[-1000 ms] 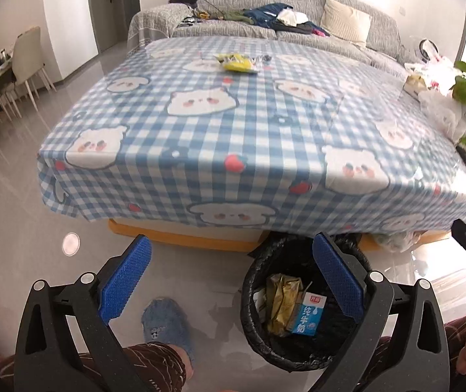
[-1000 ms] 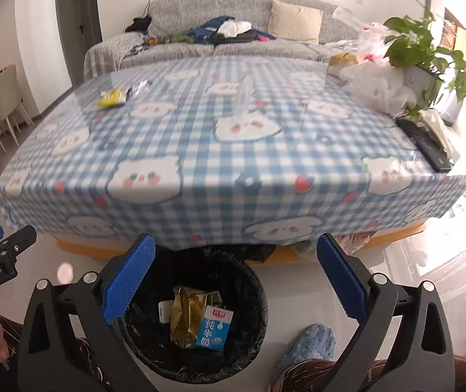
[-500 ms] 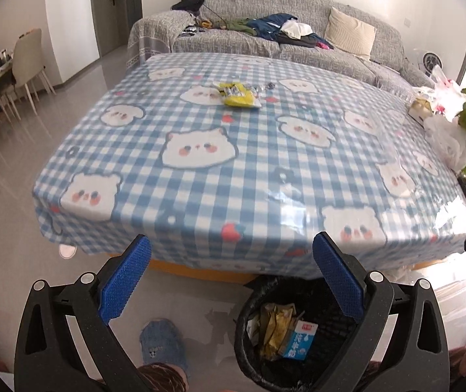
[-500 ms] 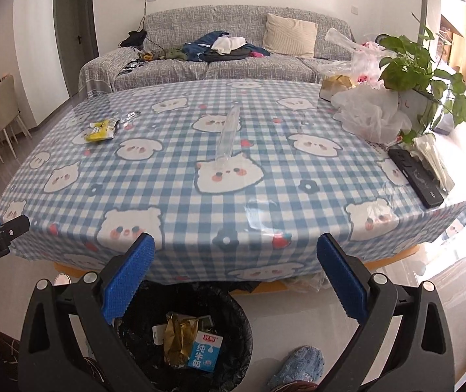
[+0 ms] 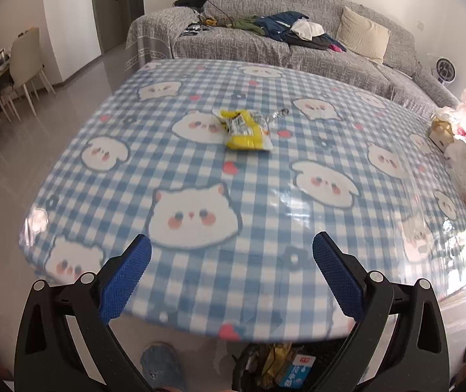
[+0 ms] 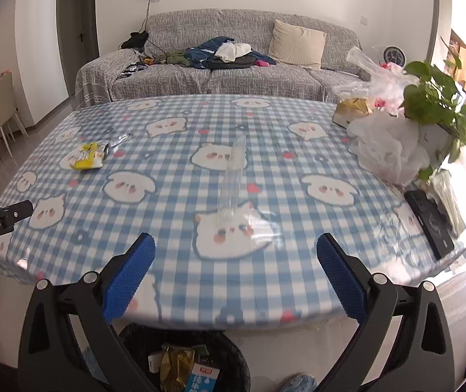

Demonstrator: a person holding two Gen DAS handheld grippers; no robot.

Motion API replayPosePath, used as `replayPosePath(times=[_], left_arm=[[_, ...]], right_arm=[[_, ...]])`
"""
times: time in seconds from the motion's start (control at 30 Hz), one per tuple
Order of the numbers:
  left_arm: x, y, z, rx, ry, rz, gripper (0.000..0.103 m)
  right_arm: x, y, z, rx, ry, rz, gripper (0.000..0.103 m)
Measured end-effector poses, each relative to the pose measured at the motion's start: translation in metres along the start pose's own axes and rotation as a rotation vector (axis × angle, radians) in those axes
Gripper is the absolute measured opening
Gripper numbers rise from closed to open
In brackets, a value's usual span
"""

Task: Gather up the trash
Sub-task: 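Raise both open tools back over the table, then grasp the yellow wrapper with the left tool while the right tool grasps the clear tube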

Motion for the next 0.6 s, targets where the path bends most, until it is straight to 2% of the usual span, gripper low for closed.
replayPosePath(times=[0.3,0.6], left_arm=[[-0.021,0.054,0.047,0.011,0.036,0.004,0.097],[-0.032,0.08,0.086,0.047,0.034,-0.008,0.097]], right_arm=[[-0.005,0.025,0.053,0.042,0.03,0.015,0.091],[-0.019,0.04,0.093,0.068,0.029,0.031,0.09]])
Point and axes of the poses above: each gripper's, at about its wrist camera, not at the fingertips, and z roughly the way its jaws point, x to its left, y to its top, the point moved 4 cm from there along z, roughly the way its jaws point, and after that the axes turned 14 degrees about y, right-handed, at the moved point
